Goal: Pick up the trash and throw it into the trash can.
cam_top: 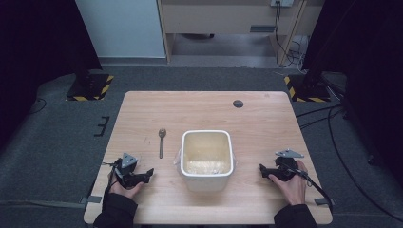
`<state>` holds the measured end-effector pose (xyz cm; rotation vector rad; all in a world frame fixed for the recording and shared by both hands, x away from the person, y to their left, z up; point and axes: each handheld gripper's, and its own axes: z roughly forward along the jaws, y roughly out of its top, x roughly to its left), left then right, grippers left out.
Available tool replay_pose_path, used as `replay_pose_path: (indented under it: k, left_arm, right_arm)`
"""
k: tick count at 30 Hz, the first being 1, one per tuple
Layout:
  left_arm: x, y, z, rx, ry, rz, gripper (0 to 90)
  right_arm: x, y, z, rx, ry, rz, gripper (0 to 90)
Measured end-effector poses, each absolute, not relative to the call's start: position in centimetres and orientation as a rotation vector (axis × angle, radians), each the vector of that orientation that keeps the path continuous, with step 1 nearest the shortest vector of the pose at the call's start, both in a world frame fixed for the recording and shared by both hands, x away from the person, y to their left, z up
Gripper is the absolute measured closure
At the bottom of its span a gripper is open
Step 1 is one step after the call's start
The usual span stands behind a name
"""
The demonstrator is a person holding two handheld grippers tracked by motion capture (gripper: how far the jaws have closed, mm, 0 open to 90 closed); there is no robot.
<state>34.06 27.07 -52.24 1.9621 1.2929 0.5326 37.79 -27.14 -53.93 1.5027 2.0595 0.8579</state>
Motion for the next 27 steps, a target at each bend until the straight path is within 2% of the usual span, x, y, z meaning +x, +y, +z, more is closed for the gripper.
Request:
replay_pose_path:
  k: [12, 27]
  left_arm:
    - [33.5, 26.9, -49.4, 1.840, 1.241, 0.586, 22.9]
    - [34.0, 26.0, -47.7, 1.803, 1.188, 0.597, 24.5]
  right_arm:
    - [37.4, -27.1, -53.9, 1.510, 2.048, 0.849, 0.4]
    - [37.3, -27.1, -53.9, 1.514, 2.046, 0.847, 0.9]
